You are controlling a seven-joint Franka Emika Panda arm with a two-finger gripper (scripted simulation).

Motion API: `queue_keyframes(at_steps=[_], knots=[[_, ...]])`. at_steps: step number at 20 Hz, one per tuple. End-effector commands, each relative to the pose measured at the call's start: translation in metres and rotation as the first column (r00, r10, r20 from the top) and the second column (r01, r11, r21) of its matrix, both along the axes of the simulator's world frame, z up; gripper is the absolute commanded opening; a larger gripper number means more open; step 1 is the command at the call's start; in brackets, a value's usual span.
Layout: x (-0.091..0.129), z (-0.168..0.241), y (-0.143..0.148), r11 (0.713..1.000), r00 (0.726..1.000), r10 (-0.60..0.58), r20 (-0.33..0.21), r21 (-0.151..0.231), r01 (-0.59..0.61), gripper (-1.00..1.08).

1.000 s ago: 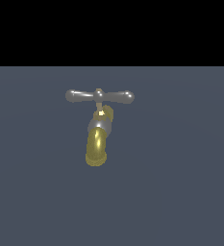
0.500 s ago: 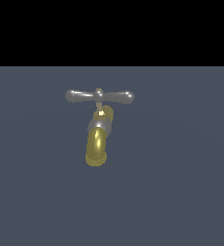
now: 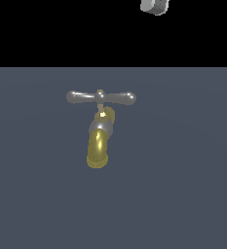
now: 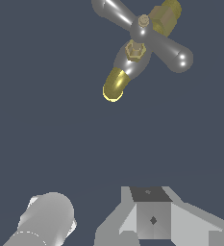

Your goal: Turn on the faucet by rotating a designated handle.

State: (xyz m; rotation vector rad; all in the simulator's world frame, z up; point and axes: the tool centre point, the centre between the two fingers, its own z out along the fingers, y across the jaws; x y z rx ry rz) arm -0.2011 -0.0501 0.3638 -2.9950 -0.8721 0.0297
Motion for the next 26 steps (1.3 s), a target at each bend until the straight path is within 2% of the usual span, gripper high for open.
queue_keyframes(at_steps=[1, 7, 13, 19, 26], knots=[[0.008, -0.012, -0.004, 0.998, 0.998, 0.064, 0.002, -0.001, -0.064, -1.0], [0.03, -0.041, -0.011, 0.978, 0.978, 0.21, 0.007, -0.004, -0.21, -1.0], [0.052, -0.07, -0.014, 0.937, 0.937, 0.35, 0.011, -0.008, -0.35, -1.0], [0.074, -0.097, -0.015, 0.879, 0.878, 0.478, 0.014, -0.011, -0.478, -1.0], [0.099, -0.127, -0.01, 0.794, 0.793, 0.608, 0.017, -0.015, -0.608, -1.0]])
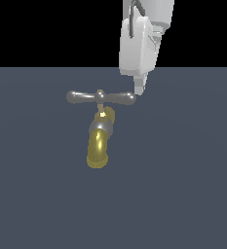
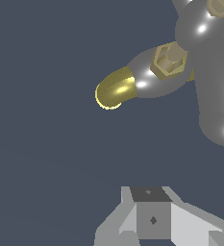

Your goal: Turn on the faucet by rotating a designated handle.

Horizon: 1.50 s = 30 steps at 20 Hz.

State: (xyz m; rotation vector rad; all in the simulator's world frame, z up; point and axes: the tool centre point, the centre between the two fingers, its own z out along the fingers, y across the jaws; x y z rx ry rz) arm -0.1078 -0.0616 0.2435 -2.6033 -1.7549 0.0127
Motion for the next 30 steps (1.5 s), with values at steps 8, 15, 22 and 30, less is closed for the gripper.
queue_keyframes(at_steps=[8, 15, 22, 30], knots=[[0.027, -0.033, 0.009, 0.985, 0.985, 0.174, 0.006, 0.0, -0.174, -1.0], [0.037, -0.045, 0.014, 0.971, 0.971, 0.24, 0.007, 0.002, -0.24, -1.0], [0.04, -0.048, 0.016, 0.967, 0.967, 0.256, 0.008, 0.003, -0.256, -1.0], [0.054, -0.048, 0.012, 0.967, 0.967, 0.256, 0.008, 0.003, -0.256, -1.0]])
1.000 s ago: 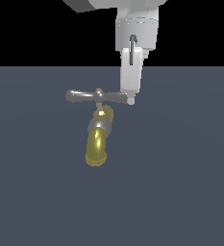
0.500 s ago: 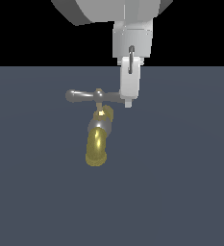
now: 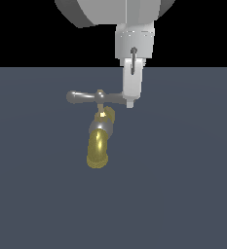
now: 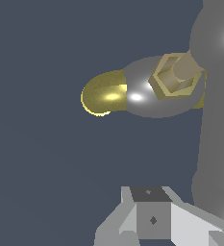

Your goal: Turn on the faucet by rotating a designated handle.

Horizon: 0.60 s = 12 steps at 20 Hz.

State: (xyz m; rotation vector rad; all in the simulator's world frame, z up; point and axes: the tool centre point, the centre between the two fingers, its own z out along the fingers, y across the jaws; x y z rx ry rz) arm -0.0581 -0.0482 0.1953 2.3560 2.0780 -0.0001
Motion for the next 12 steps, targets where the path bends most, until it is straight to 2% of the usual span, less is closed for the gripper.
queue_keyframes(at_steps=[1, 12], knots=[[0.007, 0.0, -0.002, 1.0, 1.0, 0.0, 0.0, 0.0, 0.0, -1.0], [0.038, 0.0, -0.01, 1.0, 1.0, 0.0, 0.0, 0.0, 0.0, -1.0]])
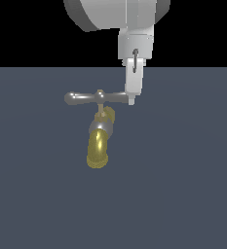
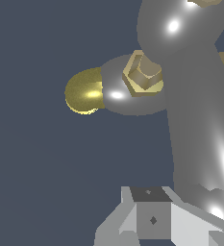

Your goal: Turn on the faucet by rotating a designated handle.

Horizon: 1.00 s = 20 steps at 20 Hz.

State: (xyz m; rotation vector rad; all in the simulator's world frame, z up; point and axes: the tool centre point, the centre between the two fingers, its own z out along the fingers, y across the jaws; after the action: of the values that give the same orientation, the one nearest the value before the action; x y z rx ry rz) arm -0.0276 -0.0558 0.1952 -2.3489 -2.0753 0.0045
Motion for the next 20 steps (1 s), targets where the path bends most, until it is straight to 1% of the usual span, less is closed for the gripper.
queue_keyframes(at_steps=[1, 11, 12, 13, 20], knots=[[0.011, 0.0, -0.004, 1.0, 1.0, -0.002, 0.007, -0.004, 0.002, -1.0], [0.039, 0.0, -0.011, 1.0, 1.0, -0.002, 0.007, -0.004, 0.002, -1.0], [0.039, 0.0, -0.011, 1.0, 1.0, -0.002, 0.007, -0.004, 0.002, -1.0], [0.033, -0.001, -0.011, 1.0, 1.0, -0.003, -0.001, -0.002, 0.003, -1.0], [0.056, -0.001, 0.001, 1.0, 1.0, -0.003, 0.001, -0.002, 0.003, -1.0]])
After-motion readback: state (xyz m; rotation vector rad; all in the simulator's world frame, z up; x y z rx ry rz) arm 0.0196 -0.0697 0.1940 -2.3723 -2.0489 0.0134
